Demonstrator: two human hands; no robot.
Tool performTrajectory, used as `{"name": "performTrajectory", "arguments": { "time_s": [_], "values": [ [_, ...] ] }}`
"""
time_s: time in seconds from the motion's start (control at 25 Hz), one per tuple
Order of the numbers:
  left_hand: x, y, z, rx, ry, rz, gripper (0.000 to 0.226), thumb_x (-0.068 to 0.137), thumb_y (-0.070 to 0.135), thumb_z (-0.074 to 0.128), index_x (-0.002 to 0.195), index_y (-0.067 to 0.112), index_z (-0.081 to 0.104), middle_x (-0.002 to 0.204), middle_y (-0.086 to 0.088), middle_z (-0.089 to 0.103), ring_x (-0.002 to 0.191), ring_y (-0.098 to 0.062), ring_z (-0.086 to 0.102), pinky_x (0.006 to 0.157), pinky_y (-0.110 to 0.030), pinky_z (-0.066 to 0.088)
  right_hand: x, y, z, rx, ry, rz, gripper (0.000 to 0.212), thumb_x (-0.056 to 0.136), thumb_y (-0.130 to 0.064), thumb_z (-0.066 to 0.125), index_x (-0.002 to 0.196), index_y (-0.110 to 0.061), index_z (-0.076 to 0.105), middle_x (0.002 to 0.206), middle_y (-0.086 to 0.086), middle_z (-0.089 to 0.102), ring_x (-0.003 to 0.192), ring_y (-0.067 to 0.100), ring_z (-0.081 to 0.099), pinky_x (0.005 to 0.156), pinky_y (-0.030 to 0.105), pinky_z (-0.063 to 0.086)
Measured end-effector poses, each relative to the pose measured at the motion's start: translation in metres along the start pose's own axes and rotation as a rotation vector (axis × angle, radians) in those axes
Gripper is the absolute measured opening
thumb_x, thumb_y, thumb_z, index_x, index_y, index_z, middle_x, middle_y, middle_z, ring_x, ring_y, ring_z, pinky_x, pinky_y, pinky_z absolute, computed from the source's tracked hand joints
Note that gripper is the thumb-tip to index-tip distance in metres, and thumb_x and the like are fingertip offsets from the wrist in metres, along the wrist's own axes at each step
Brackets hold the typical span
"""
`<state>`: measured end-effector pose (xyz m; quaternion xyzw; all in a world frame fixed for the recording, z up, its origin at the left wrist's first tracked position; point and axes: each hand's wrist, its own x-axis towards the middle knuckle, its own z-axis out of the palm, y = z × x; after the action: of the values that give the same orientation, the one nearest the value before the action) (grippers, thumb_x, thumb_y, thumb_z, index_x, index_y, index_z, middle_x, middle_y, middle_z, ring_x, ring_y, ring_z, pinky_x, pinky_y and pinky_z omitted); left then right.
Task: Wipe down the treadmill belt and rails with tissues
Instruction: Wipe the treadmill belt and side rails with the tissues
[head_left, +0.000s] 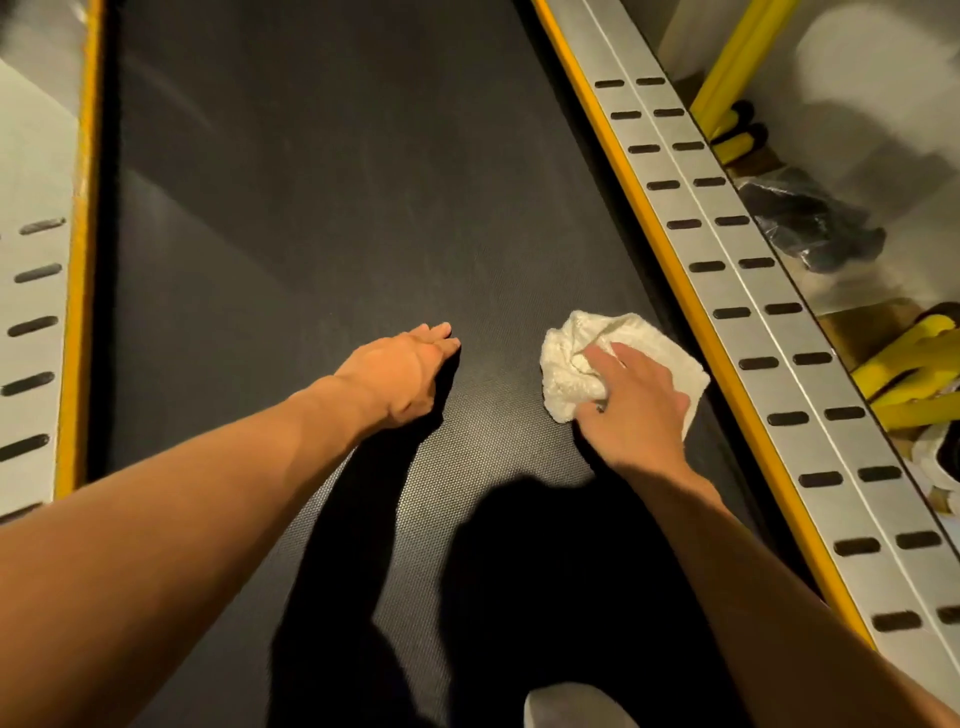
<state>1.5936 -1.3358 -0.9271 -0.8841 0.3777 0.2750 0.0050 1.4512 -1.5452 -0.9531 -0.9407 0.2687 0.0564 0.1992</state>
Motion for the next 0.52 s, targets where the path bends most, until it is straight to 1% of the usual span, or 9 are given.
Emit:
{"name": "performTrajectory", "arguments": {
  "time_s": [0.04,0.08,0.12,0.2,0.24,0.28,0.36,0.48,0.52],
  "values": [
    [-0.001,-0.001,0.001,0.000,0.007,-0.005,0.062,0.093,0.015,0.045,0.151,0.018,0.023,0.160,0.000,0.010,0.146,-0.019,0.015,0.116,-0.033,0.019,-0.001,-0.012,0.004,-0.043,-0.012,-0.003,0.059,0.086,-0.037,0.055,0.142,-0.036,0.036,0.154,0.000,0.027,0.139,0.025,0.020,0.108,0.047,0.020],
    [-0.003,-0.002,0.001,0.000,0.023,-0.009,0.059,0.092,0.015,0.046,0.149,0.018,0.028,0.159,-0.002,0.015,0.145,-0.021,0.019,0.116,-0.034,0.021,-0.006,-0.023,0.010,-0.071,-0.027,-0.032,0.059,0.086,-0.044,0.055,0.142,-0.037,0.037,0.154,0.001,0.027,0.138,0.025,0.020,0.106,0.047,0.021],
    [-0.007,-0.004,0.002,-0.002,0.042,-0.011,0.056,0.091,0.016,0.046,0.146,0.017,0.034,0.158,-0.004,0.020,0.144,-0.022,0.024,0.115,-0.035,0.025,-0.013,-0.030,0.018,-0.085,-0.036,-0.086,0.056,0.086,-0.048,0.056,0.139,-0.036,0.042,0.151,0.002,0.032,0.136,0.026,0.025,0.102,0.047,0.024],
    [-0.021,-0.009,0.009,-0.025,0.068,-0.013,0.049,0.091,0.018,0.046,0.139,0.016,0.042,0.154,-0.005,0.029,0.140,-0.023,0.033,0.111,-0.038,0.033,-0.034,-0.035,0.032,-0.108,0.001,-0.256,0.043,0.082,-0.049,0.061,0.122,-0.034,0.060,0.137,0.003,0.051,0.123,0.029,0.045,0.090,0.046,0.035],
    [-0.031,-0.012,0.015,-0.047,0.080,-0.024,0.046,0.091,0.018,0.046,0.137,0.016,0.045,0.153,-0.005,0.031,0.137,-0.023,0.037,0.108,-0.038,0.037,-0.045,-0.033,0.036,-0.103,0.042,-0.329,0.037,0.079,-0.048,0.062,0.112,-0.032,0.066,0.127,0.002,0.060,0.113,0.030,0.055,0.083,0.046,0.040],
    [-0.043,-0.018,0.023,-0.078,0.102,-0.046,0.043,0.091,0.018,0.046,0.134,0.016,0.047,0.152,-0.003,0.032,0.134,-0.023,0.041,0.105,-0.038,0.040,-0.052,-0.028,0.039,-0.099,0.080,-0.387,0.033,0.076,-0.046,0.060,0.105,-0.032,0.069,0.118,0.002,0.064,0.105,0.030,0.059,0.078,0.045,0.043],
    [-0.065,-0.032,0.037,-0.177,0.165,-0.105,0.045,0.088,0.015,0.049,0.133,0.018,0.050,0.154,0.000,0.031,0.134,-0.022,0.042,0.104,-0.036,0.040,-0.050,-0.026,0.035,-0.135,0.100,-0.414,0.030,0.076,-0.043,0.061,0.103,-0.031,0.067,0.113,0.000,0.063,0.101,0.030,0.058,0.077,0.045,0.041],
    [-0.083,-0.050,0.048,-0.318,0.227,-0.173,0.054,0.085,0.009,0.054,0.138,0.016,0.048,0.155,0.000,0.030,0.138,-0.018,0.036,0.112,-0.028,0.029,-0.035,-0.053,0.040,-0.192,0.026,-0.276,0.039,0.081,-0.049,0.061,0.114,-0.028,0.057,0.119,-0.001,0.051,0.106,0.027,0.046,0.079,0.043,0.034],
    [-0.086,-0.054,0.049,-0.332,0.229,-0.183,0.055,0.085,0.008,0.054,0.139,0.015,0.047,0.155,0.000,0.030,0.139,-0.018,0.035,0.112,-0.026,0.026,-0.037,-0.068,0.044,-0.178,0.014,-0.292,0.042,0.081,-0.052,0.060,0.114,-0.028,0.055,0.118,-0.001,0.050,0.105,0.027,0.045,0.078,0.042,0.035]
  ]
}}
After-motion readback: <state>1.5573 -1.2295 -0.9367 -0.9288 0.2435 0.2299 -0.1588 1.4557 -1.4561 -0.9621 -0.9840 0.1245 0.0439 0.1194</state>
